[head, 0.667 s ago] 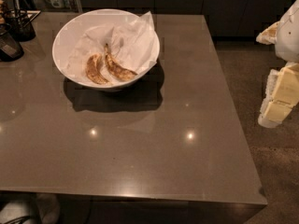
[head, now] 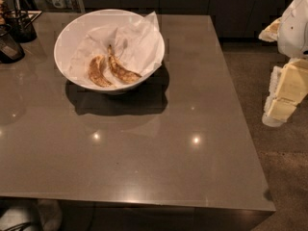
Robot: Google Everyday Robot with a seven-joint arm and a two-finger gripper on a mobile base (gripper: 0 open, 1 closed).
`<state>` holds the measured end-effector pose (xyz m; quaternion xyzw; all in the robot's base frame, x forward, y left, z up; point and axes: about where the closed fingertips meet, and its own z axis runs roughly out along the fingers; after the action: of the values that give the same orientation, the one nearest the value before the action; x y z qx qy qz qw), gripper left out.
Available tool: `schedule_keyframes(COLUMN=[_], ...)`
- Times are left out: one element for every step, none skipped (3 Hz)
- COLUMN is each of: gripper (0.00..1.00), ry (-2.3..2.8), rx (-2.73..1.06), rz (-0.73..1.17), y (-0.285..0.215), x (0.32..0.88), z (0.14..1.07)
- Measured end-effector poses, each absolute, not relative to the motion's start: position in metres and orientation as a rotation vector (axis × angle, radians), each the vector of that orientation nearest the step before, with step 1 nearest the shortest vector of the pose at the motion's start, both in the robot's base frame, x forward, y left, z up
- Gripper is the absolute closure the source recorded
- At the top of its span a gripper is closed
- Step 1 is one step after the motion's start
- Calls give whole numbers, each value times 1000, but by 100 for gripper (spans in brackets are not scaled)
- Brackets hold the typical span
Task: Pick banana from white bowl
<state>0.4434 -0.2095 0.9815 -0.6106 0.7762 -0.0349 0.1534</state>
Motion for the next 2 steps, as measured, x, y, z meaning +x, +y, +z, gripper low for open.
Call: schedule_keyframes(gripper=[0, 0], ry=[2202, 2202], rx=[-1837, -1837], rz=[-171, -171], y=[-190, -190], x=[457, 457], z=[983, 983])
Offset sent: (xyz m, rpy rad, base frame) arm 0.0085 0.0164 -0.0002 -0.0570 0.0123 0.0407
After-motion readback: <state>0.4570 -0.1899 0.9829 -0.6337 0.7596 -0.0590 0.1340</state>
